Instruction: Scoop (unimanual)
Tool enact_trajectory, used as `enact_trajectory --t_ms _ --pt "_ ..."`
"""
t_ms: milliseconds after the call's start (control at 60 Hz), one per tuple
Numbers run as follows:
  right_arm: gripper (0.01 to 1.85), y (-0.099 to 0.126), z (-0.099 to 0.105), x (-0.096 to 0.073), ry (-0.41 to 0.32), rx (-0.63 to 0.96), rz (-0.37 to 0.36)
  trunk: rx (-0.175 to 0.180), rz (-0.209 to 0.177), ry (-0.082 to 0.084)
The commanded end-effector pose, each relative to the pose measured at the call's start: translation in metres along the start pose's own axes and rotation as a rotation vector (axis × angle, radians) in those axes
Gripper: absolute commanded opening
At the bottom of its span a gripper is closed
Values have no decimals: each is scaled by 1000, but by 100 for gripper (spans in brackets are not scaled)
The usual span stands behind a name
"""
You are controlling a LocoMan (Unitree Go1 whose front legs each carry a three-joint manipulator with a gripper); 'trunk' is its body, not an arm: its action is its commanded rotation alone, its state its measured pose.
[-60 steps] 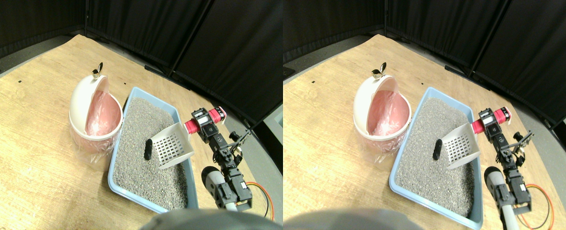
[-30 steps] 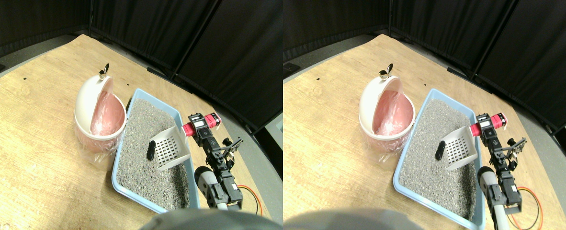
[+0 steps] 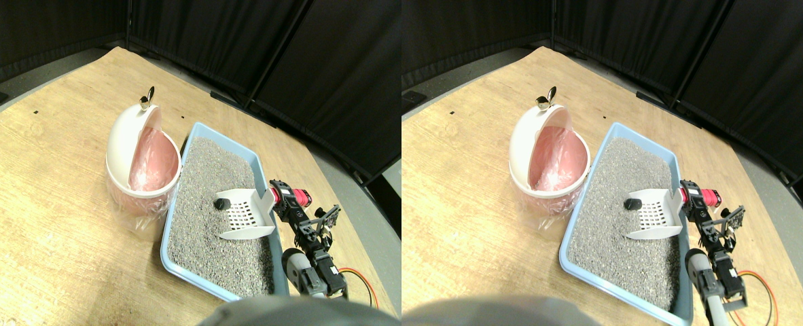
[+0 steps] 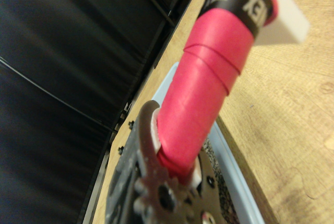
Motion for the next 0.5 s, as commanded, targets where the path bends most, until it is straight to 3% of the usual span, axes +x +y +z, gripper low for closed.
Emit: enact_trajectory --t_ms 17,233,500 --pt "6 0 11 -3 -73 77 -37 -1 8 3" --pt "6 -7 21 -6 -129 184 -76 5 2 -8" --pt "6 -19 38 -10 -274 308 -16 12 -5 -29"
